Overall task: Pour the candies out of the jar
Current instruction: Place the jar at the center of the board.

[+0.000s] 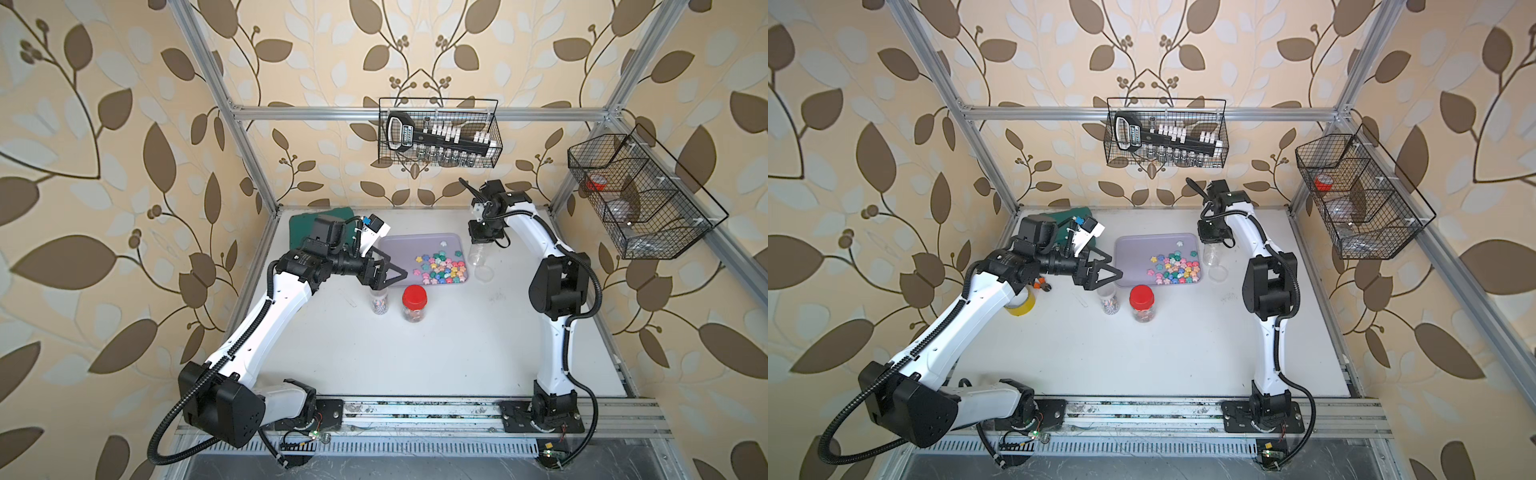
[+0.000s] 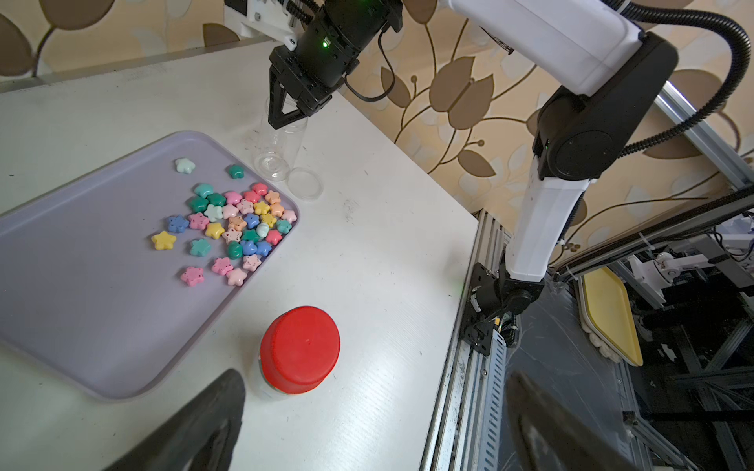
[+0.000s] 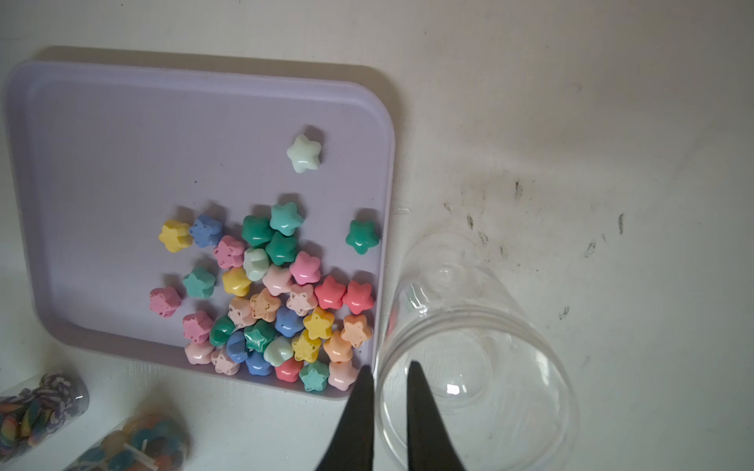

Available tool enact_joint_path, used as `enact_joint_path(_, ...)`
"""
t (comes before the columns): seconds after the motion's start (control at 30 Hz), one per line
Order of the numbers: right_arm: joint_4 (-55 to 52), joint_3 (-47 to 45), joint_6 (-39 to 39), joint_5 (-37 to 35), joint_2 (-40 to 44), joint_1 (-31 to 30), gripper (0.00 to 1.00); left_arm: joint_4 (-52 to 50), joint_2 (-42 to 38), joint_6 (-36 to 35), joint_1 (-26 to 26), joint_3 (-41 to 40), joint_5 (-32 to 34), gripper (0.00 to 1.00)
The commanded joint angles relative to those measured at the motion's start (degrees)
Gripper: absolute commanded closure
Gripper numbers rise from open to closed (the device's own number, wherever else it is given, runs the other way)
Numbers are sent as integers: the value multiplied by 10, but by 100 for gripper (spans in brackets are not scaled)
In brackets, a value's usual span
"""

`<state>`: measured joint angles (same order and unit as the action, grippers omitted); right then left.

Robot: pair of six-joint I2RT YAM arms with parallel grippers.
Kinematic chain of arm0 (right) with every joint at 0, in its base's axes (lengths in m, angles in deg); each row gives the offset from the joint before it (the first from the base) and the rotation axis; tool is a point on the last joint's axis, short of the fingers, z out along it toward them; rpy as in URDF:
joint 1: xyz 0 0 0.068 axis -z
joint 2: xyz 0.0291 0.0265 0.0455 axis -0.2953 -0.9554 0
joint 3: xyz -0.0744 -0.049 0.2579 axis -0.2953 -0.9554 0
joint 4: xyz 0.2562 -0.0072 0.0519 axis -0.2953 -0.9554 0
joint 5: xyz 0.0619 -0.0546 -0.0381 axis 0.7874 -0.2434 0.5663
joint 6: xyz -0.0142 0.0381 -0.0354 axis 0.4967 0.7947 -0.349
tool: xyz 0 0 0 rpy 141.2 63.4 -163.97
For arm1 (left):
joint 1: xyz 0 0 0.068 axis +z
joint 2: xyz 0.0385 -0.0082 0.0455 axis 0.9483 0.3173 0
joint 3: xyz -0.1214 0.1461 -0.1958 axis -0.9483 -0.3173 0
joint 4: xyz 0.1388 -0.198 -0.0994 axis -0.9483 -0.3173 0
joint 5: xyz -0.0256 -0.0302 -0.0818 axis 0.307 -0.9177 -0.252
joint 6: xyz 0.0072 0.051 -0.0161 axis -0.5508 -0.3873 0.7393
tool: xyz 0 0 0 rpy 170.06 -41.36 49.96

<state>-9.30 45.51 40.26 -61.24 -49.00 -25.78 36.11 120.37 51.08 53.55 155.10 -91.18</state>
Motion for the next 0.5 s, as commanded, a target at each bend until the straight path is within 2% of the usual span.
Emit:
enact_joint_path(0.0,-8,17,-1,-23,7,2,84,8,-5,-3,0,0,-23,1)
enact_joint_path(0.17,-8,33,8,-26,27,1,80,16,-4,7,0,3,-24,1)
enact_joint_path(0.3,-6,49,18,-24,47,-2,73,21,9,24,0,21,-7,1)
enact_joint_path(0.47,-8,56,19,-23,76,-14,49,16,26,33,0,55,51,1)
